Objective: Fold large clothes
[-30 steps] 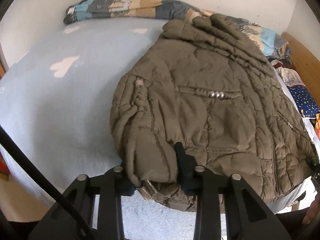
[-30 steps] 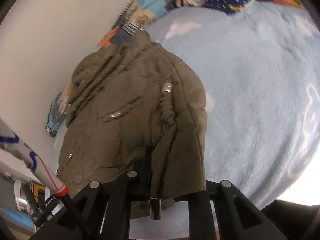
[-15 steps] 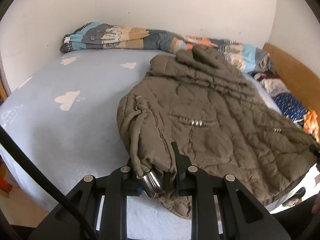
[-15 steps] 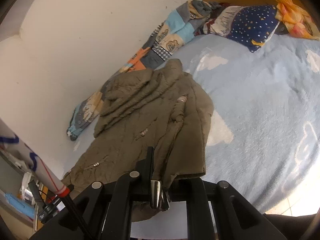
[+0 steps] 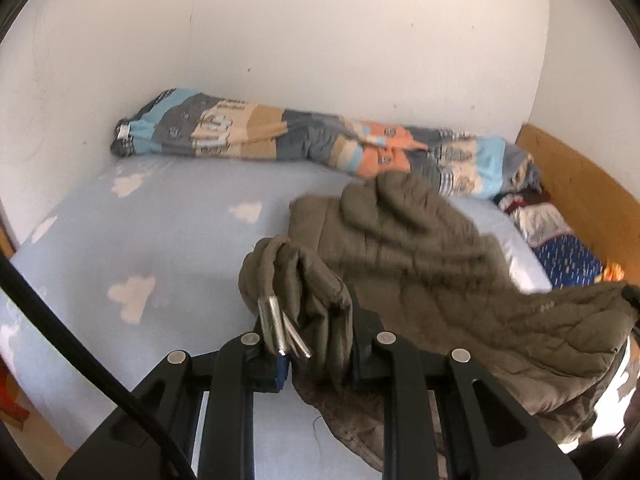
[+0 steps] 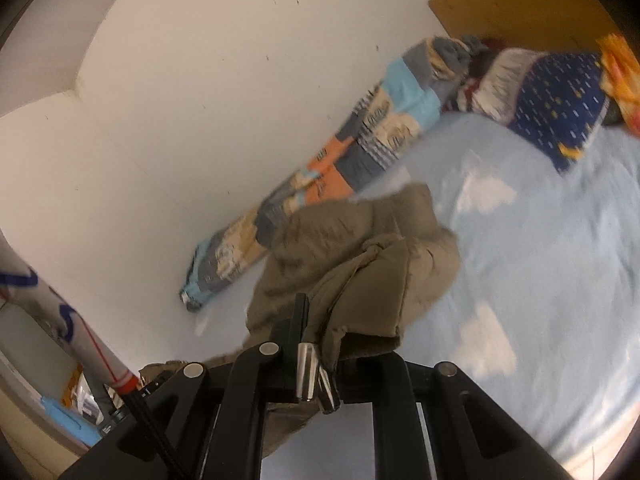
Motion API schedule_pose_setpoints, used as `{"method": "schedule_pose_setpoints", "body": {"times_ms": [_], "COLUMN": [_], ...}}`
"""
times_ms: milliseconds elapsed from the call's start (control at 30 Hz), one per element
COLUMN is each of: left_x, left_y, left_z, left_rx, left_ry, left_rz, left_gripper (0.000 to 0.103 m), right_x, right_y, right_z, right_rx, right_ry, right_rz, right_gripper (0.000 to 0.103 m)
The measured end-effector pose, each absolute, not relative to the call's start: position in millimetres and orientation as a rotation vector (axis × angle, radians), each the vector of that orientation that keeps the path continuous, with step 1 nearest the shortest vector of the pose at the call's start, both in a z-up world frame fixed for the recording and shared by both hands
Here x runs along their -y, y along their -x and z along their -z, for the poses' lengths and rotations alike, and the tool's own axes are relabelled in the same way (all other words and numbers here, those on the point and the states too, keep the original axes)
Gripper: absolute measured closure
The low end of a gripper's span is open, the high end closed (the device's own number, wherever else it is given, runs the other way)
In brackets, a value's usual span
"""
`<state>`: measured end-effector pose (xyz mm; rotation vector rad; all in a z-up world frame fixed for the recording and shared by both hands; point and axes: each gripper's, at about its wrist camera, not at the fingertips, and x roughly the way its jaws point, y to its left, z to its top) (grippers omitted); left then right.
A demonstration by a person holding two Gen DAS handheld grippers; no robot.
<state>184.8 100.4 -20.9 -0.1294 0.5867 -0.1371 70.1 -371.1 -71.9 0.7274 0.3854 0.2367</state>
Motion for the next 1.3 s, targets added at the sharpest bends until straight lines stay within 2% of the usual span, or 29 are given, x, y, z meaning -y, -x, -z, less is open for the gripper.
{"method": "schedule_pose_setpoints", "body": {"times_ms": [133,233,333,400,433,700,833,967,1133,1233,1300], "left_x": [-87,-74,-72,-77,-79,-117,-117,-82,-6,31,48], "left_y": [-236,-284,-340,-377,-389,-470,-483,-492,-500,-504,-509], "left_z": [-7,-21,-32,-38,-41,-50,-29,4,44,63,75], "left_rx": [-0.596,-0.616,-0.632,-0.652,-0.647,-0.587,-0.598,-0.658,-0.731,-0.779,-0.808], "left_ry": [0.147,0.167,0.186,0.208,0.219,0.253,0.233,0.163,0.052,0.009,-0.010], "left_rz": [0.145,0.147,0.134,0.123,0.124,0.026,0.020,0.090,0.201,0.247,0.257], "left_gripper": [0.080,0.075,0.056,0.035,0.033,0.032,0.032,0.032,0.032,0.032,0.032], "right_x": [378,382,385,391,394,411,423,433,438,448,461], "right_y": [-112,-155,-207,-247,-267,-404,-451,-486,-514,-512,-500], "right_z": [41,21,3,3,3,36,68,98,119,116,108], "right_rx": [-0.363,-0.364,-0.381,-0.403,-0.414,-0.502,-0.550,-0.603,-0.705,-0.717,-0.676], "right_ry": [-0.720,-0.733,-0.744,-0.755,-0.766,-0.774,-0.785,-0.802,-0.822,-0.876,-0.927], "right_rz": [-0.239,-0.232,-0.212,-0.188,-0.178,-0.053,0.030,0.055,0.056,0.018,-0.038], "right_gripper": [0.092,0.092,0.092,0.092,0.092,0.092,0.092,0.090,0.085,0.077,0.067]}}
